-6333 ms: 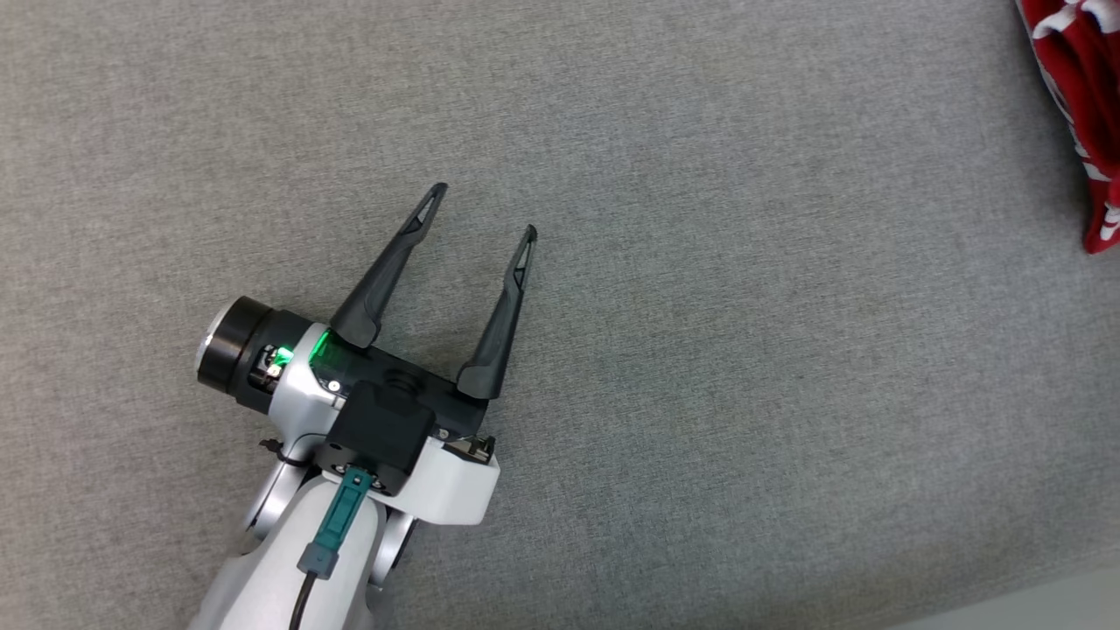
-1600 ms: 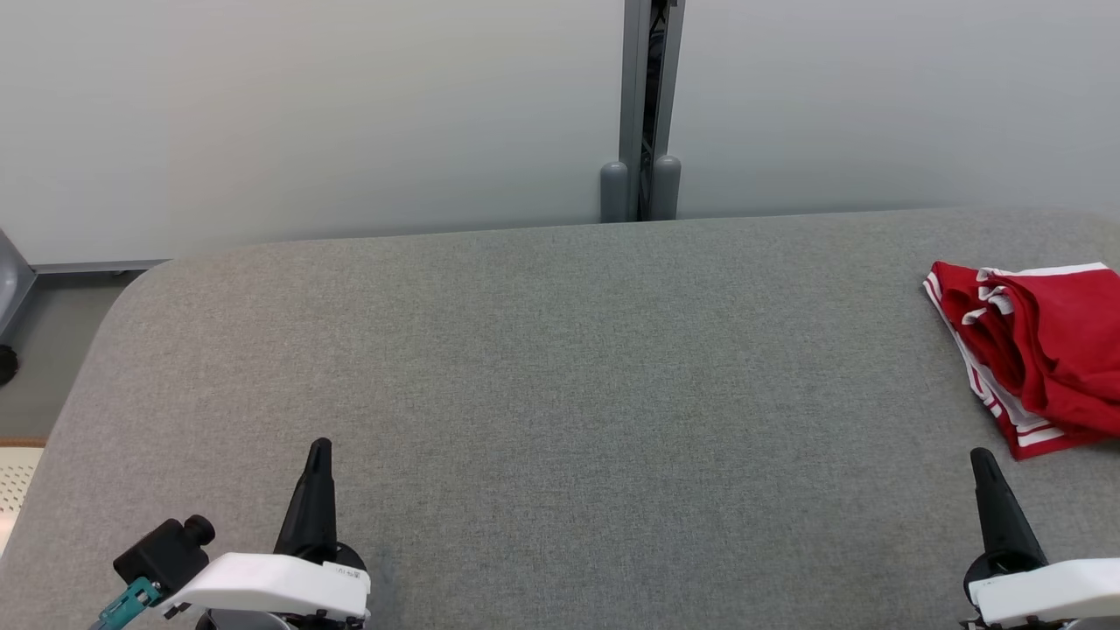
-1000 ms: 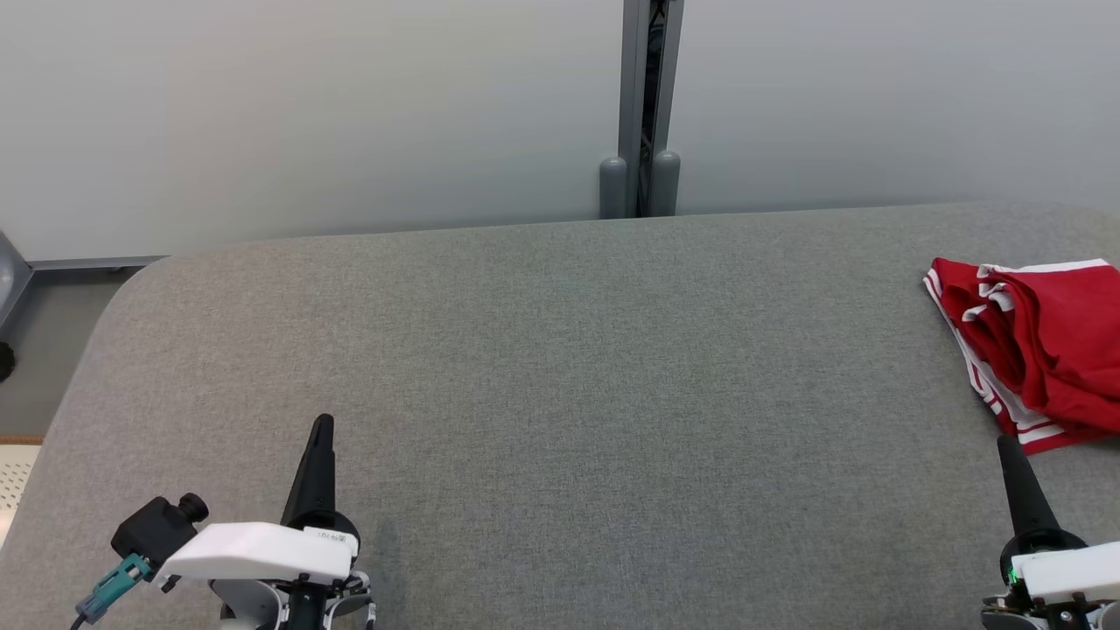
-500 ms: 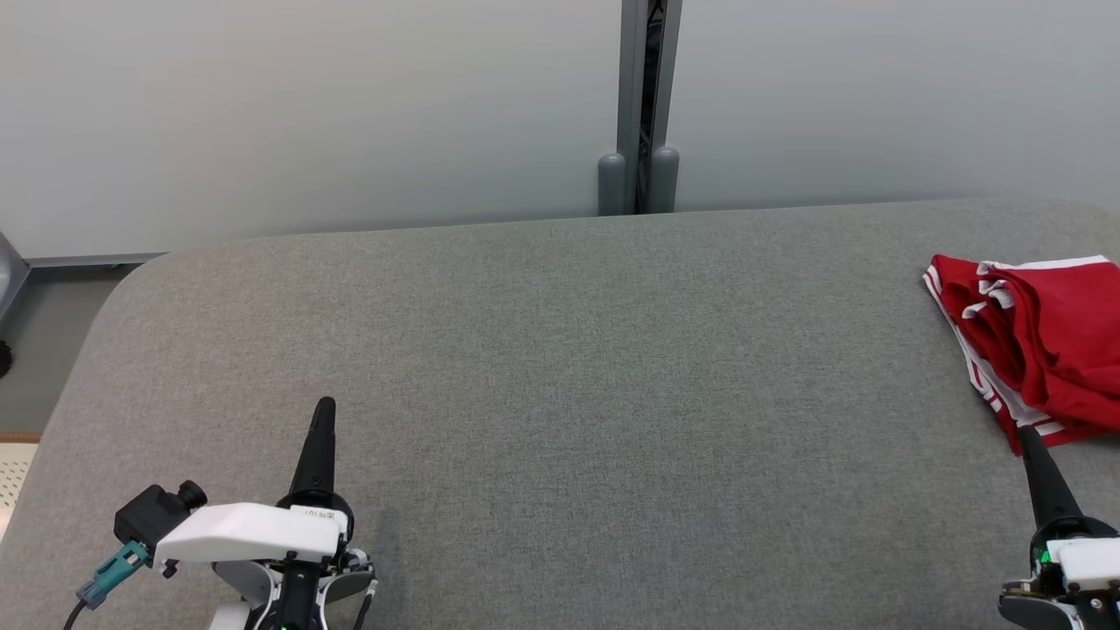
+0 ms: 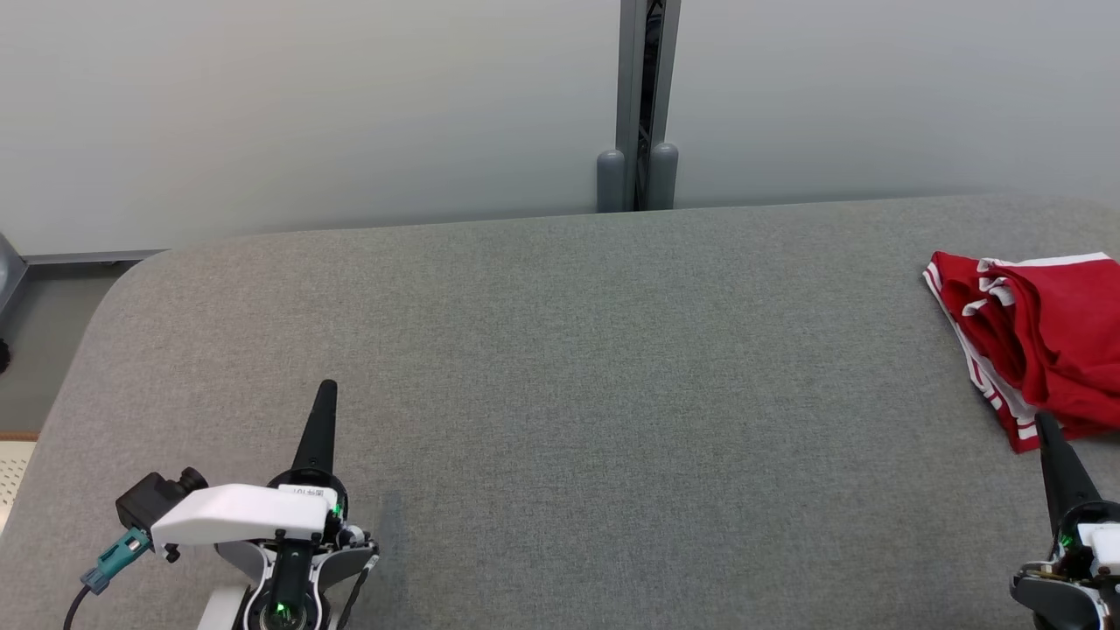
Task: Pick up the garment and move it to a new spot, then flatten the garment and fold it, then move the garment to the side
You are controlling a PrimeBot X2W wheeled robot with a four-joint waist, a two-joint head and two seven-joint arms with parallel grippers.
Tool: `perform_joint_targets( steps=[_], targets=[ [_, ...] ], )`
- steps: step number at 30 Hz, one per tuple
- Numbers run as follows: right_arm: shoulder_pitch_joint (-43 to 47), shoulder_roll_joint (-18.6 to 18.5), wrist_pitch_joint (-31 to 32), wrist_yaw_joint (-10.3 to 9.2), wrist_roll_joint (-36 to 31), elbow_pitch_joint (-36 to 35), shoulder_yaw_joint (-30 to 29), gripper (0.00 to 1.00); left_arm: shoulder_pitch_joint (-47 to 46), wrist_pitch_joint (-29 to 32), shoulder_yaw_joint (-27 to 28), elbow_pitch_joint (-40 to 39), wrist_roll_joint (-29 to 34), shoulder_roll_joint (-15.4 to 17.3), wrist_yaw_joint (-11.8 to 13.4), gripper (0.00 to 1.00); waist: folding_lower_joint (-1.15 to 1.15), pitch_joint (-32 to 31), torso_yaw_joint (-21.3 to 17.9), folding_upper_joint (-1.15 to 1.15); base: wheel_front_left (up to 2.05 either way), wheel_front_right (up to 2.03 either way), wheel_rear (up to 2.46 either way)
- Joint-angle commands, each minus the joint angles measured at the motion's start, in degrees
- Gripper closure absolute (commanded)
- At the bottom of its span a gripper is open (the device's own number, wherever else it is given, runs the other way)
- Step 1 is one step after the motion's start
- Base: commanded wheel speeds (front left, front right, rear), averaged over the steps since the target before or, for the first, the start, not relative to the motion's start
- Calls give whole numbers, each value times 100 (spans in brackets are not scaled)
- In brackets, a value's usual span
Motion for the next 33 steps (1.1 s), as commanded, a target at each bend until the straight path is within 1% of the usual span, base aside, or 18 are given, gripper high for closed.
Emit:
perform_joint_targets(
  steps=[1,33],
  targets=[
    [-80,-15,62,0,146,6,-69,100,-176,25,-4,15,-157,26,-48,100,0,3,-1,0,0,0,0],
    [-348,26,566,0,1333,188,-537,100,-594,228,-55,381,-1546,31,-221,100,0,74,-22,0,0,0,0]
  ],
)
